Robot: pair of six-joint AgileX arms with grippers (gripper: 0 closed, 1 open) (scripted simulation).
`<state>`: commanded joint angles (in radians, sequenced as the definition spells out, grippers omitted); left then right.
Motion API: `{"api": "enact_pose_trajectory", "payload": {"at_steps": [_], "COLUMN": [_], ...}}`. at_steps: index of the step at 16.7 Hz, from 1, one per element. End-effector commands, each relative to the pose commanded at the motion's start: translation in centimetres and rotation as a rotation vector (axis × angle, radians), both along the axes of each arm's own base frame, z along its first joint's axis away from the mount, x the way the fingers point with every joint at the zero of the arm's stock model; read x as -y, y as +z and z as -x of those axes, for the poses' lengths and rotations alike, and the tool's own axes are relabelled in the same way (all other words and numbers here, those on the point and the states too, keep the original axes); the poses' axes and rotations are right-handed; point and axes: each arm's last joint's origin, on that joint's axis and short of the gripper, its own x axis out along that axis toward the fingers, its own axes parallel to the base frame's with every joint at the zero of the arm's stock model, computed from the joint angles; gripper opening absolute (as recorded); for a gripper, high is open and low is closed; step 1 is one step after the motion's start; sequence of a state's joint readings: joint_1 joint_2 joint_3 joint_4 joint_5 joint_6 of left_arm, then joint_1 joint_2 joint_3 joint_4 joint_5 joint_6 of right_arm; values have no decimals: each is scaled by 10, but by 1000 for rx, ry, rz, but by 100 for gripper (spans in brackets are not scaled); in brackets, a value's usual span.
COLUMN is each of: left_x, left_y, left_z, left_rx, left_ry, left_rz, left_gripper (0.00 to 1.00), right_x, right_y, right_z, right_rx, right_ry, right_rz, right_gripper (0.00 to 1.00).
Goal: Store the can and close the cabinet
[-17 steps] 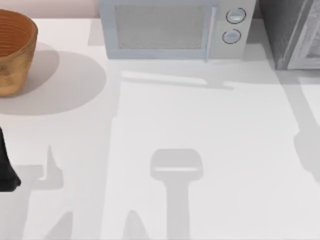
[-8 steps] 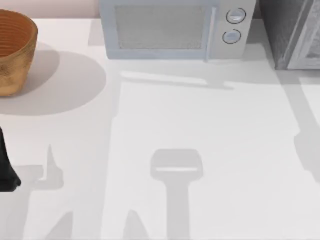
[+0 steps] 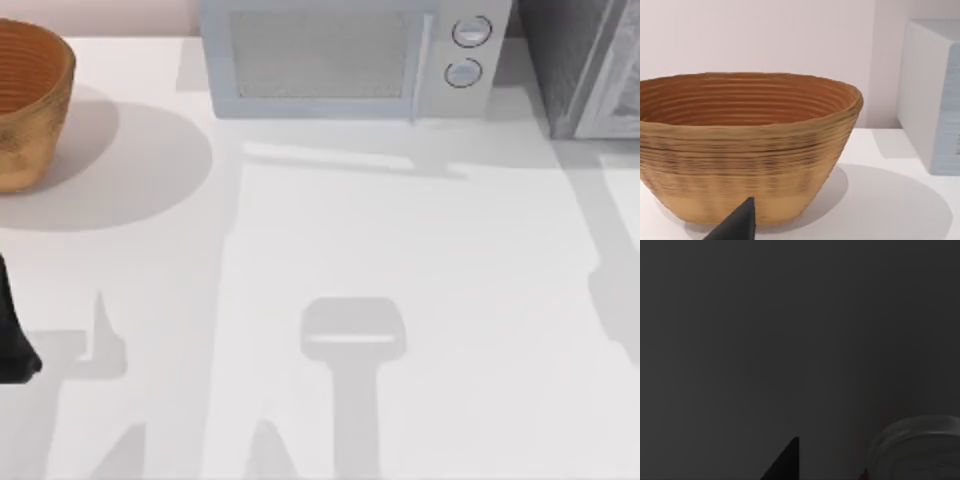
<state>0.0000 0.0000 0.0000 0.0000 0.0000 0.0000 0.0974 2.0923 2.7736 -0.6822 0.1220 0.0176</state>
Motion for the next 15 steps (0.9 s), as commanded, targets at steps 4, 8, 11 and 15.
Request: {"api": "enact_pose_trajectory", "payload": {"at_steps": [4,8,11,15], "left_x": [0,0,0,0], "left_y": [0,0,0,0], "left_z": [0,0,0,0], "left_rx": [0,0,0,0], "left_ry": [0,0,0,0], "left_rz": [0,0,0,0], "left_gripper": [100,100,100,100], "right_x": [0,0,-1,3], "right_y": [0,0,1,8], "right_z": [0,0,1,19], "right_rx": [0,0,0,2], "right_ry": [0,0,2,3], "right_rz": [0,0,0,1], "right_gripper": [100,100,100,100]}}
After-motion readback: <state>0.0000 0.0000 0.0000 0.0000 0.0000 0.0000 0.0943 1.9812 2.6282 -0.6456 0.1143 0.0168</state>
